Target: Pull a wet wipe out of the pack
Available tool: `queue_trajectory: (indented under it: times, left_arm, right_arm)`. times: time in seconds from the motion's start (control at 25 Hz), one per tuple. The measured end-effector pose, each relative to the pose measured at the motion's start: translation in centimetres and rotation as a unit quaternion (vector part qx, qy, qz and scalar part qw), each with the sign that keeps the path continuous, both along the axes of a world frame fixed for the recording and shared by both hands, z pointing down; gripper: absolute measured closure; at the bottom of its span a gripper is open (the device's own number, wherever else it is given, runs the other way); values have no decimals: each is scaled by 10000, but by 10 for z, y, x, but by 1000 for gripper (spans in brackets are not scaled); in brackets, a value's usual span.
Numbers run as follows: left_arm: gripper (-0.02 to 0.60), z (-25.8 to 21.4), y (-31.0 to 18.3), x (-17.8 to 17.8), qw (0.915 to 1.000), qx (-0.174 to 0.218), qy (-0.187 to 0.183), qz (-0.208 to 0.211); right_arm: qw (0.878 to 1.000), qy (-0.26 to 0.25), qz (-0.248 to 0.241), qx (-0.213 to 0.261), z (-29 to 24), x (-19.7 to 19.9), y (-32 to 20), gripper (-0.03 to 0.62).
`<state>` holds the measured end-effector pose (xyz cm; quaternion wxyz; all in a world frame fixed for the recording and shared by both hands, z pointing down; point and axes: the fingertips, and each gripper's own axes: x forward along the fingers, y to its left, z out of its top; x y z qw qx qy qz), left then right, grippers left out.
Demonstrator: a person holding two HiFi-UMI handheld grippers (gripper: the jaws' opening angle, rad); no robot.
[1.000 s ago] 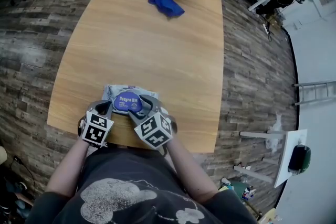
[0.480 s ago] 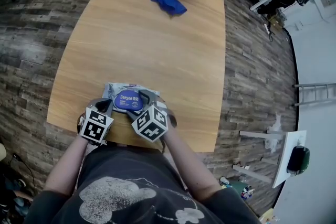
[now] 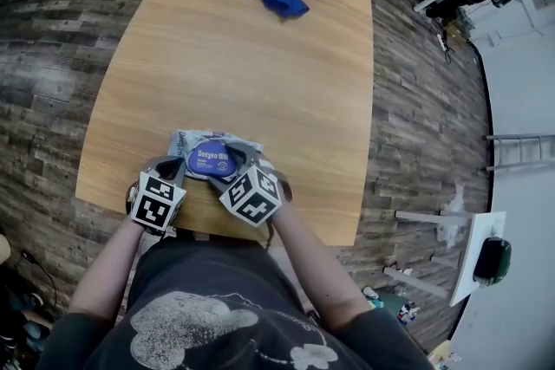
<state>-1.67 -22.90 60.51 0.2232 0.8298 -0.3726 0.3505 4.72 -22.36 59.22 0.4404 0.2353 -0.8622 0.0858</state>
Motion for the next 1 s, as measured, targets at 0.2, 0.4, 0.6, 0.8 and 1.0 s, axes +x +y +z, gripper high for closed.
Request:
queue_trajectory:
  times: [0.2, 0.4, 0.6, 0.8, 1.0]
  left_arm:
    - [563, 0, -1, 1, 10000, 58, -25, -25]
    - [563, 0, -1, 1, 10000, 45, 1, -38]
    - [563, 2, -1, 1, 9999, 102, -7, -49]
    - [563, 1, -2, 2, 9999, 93, -38, -41]
    - [563, 1, -1, 2, 9999, 91, -48, -64]
  right_arm:
    - [9996, -81, 37, -285, -1, 2, -2, 288]
    - [9983, -242, 37, -538, -2, 2, -3, 290]
    - [9963, -401, 52, -758, -1, 2, -4, 292]
    - [9947, -485, 89, -899, -4, 2, -5, 292]
    - [9929, -593, 109, -1026, -6, 3, -5, 292]
